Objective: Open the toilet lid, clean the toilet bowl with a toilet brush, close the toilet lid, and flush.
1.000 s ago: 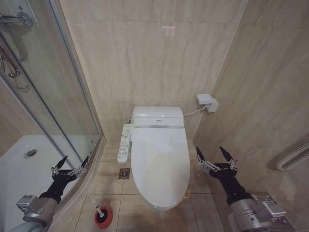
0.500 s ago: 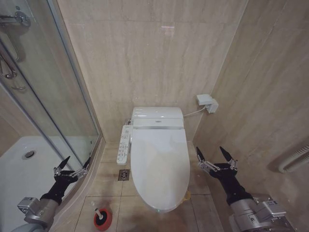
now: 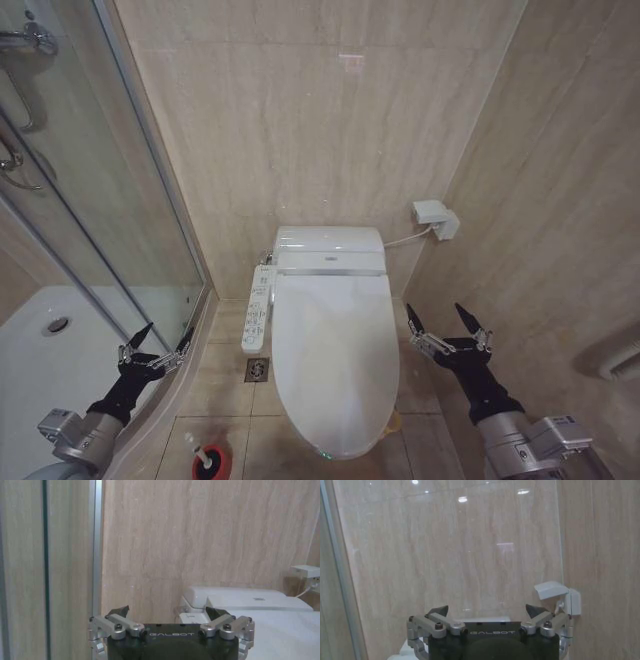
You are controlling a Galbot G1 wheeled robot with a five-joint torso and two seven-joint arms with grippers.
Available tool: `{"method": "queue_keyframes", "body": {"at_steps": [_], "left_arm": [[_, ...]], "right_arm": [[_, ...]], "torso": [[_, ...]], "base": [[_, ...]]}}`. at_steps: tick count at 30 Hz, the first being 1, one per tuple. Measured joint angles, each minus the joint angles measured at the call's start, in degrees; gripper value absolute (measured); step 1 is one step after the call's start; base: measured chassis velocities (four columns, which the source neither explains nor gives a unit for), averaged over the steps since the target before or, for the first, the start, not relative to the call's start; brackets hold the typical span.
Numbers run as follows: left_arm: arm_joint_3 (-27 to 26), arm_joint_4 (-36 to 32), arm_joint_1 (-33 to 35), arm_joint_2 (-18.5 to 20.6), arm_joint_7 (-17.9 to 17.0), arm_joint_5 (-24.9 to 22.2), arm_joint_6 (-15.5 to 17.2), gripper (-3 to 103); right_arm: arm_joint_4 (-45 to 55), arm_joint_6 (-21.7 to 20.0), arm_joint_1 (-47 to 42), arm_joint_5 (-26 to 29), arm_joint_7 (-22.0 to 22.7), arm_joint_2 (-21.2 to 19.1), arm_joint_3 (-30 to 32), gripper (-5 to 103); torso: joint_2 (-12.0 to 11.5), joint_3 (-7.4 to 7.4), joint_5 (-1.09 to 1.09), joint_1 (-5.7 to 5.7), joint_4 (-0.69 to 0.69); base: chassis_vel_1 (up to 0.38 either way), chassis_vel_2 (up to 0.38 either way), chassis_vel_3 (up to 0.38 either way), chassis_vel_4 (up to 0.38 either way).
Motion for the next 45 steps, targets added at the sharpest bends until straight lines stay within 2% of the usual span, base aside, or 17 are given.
{"method": "queue_keyframes", "body": {"at_steps": [7,18,22,25,30,33,37,45], "left_arm": [[0.0,0.3,0.1,0.0,1.8,0.0,-0.9,100],[0.4,0.9,-0.1,0.1,2.4,-0.5,-1.3,100],[0.6,2.9,-0.8,1.3,3.4,-0.7,-3.6,100],[1.3,7.1,-2.7,4.1,4.2,-2.5,-6.4,99],[1.8,11.3,-5.0,7.1,4.7,-3.6,-7.2,99],[4.0,15.9,-8.9,11.5,5.6,-6.5,-7.6,97],[6.5,19.2,-12.0,14.2,7.3,-8.9,-8.3,97],[11.7,25.6,-16.9,16.8,10.2,-11.5,-9.9,96]], "right_arm": [[0.0,0.0,0.0,0.0,0.0,0.0,0.0,100],[0.0,0.0,0.0,0.0,0.0,0.0,0.0,100],[0.0,0.0,0.0,0.0,0.0,0.0,0.0,100],[0.0,0.0,0.0,0.0,0.0,0.0,0.0,100],[0.0,0.0,0.0,0.0,0.0,0.0,0.0,100],[0.0,0.0,0.0,0.0,0.0,0.0,0.0,100],[0.0,0.0,0.0,0.0,0.0,0.0,0.0,100],[0.0,0.0,0.0,0.0,0.0,0.0,0.0,100]], "torso": [[0.0,0.00,0.01,0.00,0.01],[0.0,0.01,0.01,0.02,0.00],[0.0,0.01,0.00,0.02,0.00],[0.0,0.00,-0.01,-0.02,0.00],[0.0,0.00,-0.01,-0.02,-0.01],[0.0,0.00,-0.01,-0.01,-0.01],[0.0,0.00,-0.01,0.01,-0.01],[0.0,0.00,-0.01,0.00,0.02]], "base": [[-0.116,0.094,0.113,-0.097],[-0.131,0.089,0.133,-0.093],[-0.020,0.011,0.014,-0.014],[0.017,-0.007,-0.008,0.007],[0.020,-0.009,-0.011,0.008],[0.000,0.000,0.000,0.000],[0.000,0.000,0.000,0.000],[0.000,0.000,0.000,0.000]]}}
